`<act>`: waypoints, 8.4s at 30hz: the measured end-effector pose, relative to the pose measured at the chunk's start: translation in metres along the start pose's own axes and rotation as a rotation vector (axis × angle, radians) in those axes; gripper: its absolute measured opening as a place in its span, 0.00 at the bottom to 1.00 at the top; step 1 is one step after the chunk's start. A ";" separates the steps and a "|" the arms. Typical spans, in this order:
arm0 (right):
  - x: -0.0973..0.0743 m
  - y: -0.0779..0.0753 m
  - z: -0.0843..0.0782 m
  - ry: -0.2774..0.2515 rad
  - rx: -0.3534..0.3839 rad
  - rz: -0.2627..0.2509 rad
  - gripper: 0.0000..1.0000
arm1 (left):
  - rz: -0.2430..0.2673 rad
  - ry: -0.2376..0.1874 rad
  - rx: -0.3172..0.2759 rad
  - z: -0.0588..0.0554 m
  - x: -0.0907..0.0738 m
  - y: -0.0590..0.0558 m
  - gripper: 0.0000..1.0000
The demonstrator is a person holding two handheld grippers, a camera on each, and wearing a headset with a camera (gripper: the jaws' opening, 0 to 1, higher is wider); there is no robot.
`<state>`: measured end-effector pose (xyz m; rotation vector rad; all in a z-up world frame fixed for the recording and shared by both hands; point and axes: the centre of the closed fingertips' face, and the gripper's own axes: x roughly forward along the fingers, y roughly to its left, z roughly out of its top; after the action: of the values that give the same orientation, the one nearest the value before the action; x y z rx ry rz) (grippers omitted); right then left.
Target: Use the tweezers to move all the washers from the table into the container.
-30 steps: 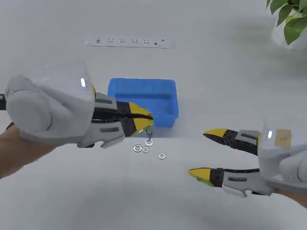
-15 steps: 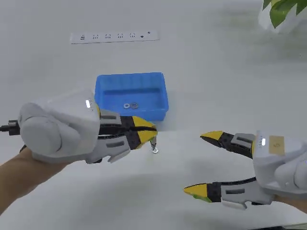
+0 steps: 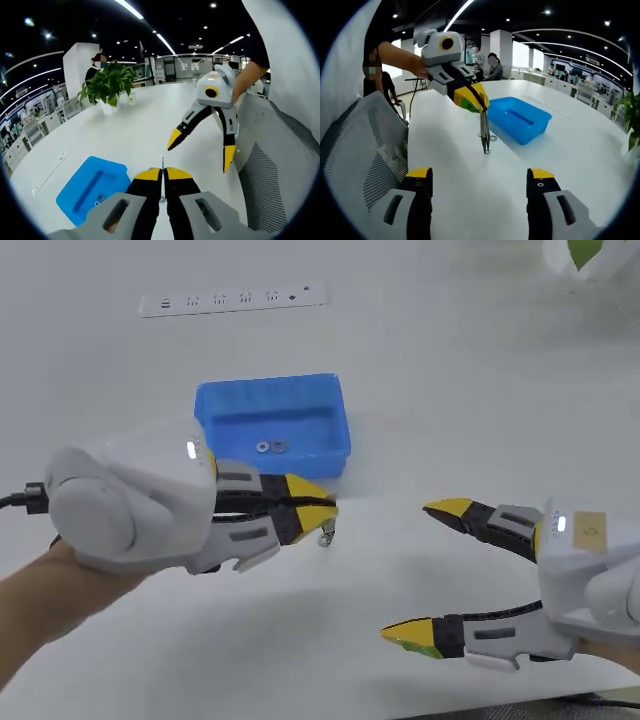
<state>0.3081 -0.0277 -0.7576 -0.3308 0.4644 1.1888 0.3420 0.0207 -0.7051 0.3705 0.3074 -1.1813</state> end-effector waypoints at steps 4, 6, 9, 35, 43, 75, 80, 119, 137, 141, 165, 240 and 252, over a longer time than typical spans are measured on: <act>0.002 0.002 0.000 0.001 -0.004 0.010 0.77 | 0.012 -0.008 -0.016 0.004 -0.003 0.001 0.05; 0.003 0.003 0.001 -0.004 0.000 0.013 0.77 | 0.012 -0.007 -0.014 0.005 -0.003 0.000 0.05; 0.005 0.004 0.001 -0.002 -0.018 0.019 0.75 | 0.004 0.008 -0.009 0.002 -0.004 -0.001 0.05; 0.029 0.005 0.023 0.016 -0.122 0.143 0.71 | -0.131 0.031 0.001 0.003 0.000 -0.007 0.05; 0.059 0.008 0.045 0.021 -0.210 0.305 0.48 | -0.164 0.093 0.043 -0.004 -0.001 0.004 0.05; 0.073 -0.004 0.042 0.096 -0.325 0.346 0.08 | -0.125 0.182 0.108 -0.016 0.001 -0.010 0.27; 0.072 -0.002 0.041 0.102 -0.335 0.349 0.08 | -0.024 0.146 0.075 -0.010 -0.013 0.002 0.43; 0.054 -0.015 0.112 -0.009 -0.340 0.279 0.08 | 0.205 0.025 -0.243 -0.025 -0.073 0.000 0.99; 0.087 -0.076 0.148 -0.049 -0.360 0.207 0.08 | 0.240 0.044 -0.277 -0.042 -0.087 0.004 1.00; 0.105 -0.090 0.140 -0.028 -0.346 0.201 0.08 | 0.249 0.057 -0.290 -0.048 -0.089 0.004 1.00; 0.140 -0.100 0.089 0.075 -0.302 0.243 0.09 | 0.262 0.070 -0.334 -0.057 -0.097 0.008 0.99; 0.113 -0.075 0.119 0.066 -0.425 0.229 0.11 | 0.123 -0.040 0.045 0.028 -0.021 0.105 0.04; 0.100 -0.084 0.123 0.060 -0.442 0.164 0.26 | 0.174 -0.037 0.030 0.027 -0.033 0.110 0.04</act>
<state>0.4376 0.0835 -0.7021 -0.7202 0.2802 1.4429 0.4347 0.0727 -0.6537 0.3931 0.2213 -1.0219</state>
